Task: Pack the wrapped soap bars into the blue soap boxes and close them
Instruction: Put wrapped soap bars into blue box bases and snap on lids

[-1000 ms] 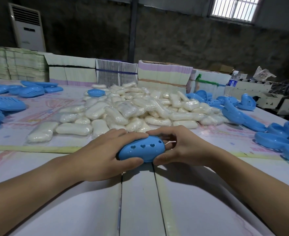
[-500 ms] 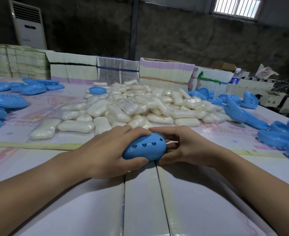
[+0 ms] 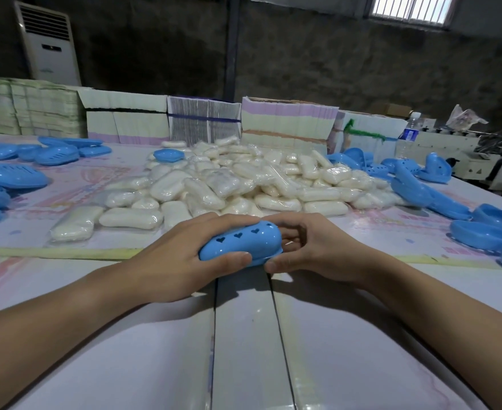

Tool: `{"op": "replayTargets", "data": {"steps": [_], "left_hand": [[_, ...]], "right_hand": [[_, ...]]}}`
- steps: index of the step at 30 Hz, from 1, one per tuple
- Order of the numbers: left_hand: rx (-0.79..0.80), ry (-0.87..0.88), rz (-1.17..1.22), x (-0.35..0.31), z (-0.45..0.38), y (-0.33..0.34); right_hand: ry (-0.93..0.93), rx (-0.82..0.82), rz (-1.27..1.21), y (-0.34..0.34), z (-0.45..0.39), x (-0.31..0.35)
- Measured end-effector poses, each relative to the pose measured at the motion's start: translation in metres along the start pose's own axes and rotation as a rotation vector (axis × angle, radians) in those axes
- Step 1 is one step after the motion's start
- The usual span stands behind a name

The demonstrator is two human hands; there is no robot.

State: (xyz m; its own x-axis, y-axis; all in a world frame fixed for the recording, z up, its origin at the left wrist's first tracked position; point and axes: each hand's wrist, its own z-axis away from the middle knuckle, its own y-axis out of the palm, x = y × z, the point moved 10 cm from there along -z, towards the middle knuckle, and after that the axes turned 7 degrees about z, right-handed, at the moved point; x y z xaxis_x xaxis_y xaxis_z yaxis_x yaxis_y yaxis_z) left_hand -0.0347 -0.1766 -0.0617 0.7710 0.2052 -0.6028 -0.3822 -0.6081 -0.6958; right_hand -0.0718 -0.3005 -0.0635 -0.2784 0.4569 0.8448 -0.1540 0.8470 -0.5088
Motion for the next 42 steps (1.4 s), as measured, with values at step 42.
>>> {"op": "replayTargets", "data": {"steps": [42], "left_hand": [[-0.048, -0.001, 0.387, -0.013, 0.001, 0.001]], "right_hand": [[-0.1, -0.143, 0.114, 0.008, -0.003, 0.018]]}}
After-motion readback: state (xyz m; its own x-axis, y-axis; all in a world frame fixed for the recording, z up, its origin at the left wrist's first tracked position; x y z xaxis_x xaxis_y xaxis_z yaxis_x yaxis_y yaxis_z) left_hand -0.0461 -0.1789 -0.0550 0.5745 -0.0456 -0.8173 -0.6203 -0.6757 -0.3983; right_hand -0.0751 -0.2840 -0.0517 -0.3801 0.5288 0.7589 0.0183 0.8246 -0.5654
